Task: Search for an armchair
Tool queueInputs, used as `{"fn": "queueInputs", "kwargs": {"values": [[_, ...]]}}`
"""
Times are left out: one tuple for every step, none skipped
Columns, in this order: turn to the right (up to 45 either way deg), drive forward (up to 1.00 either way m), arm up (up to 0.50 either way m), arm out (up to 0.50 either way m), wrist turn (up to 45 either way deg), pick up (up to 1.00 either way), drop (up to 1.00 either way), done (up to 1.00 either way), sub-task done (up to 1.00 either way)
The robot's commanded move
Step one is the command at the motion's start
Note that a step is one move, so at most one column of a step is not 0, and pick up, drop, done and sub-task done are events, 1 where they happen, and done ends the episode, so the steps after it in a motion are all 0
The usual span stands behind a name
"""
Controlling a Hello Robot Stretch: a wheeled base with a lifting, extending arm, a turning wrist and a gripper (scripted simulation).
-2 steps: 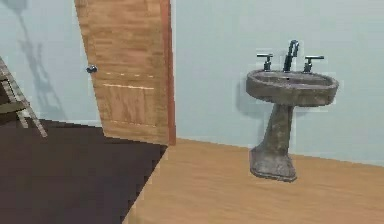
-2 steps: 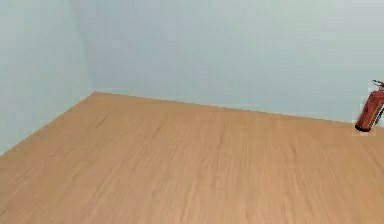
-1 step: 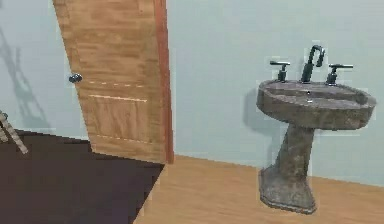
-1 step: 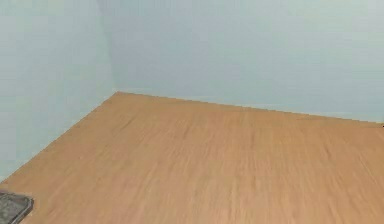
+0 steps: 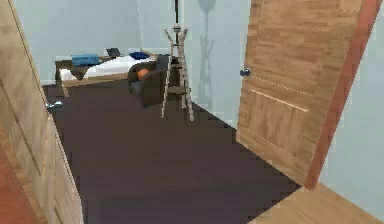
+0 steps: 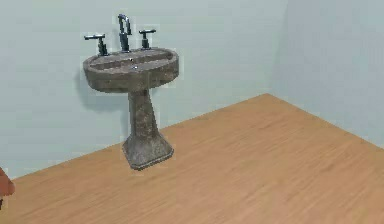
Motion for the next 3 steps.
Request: {"fn": "queueInputs", "kwargs": {"values": [[-6.0, 0.0, 0.0, 0.0, 0.0, 0.0, 0.0, 0.0, 0.0], [0.0, 1.0, 0.0, 0.0, 0.0, 0.0, 0.0, 0.0, 0.0], [0.0, 0.4, 0.0, 0.0, 0.0, 0.0, 0.0, 0.0, 0.0]]}}
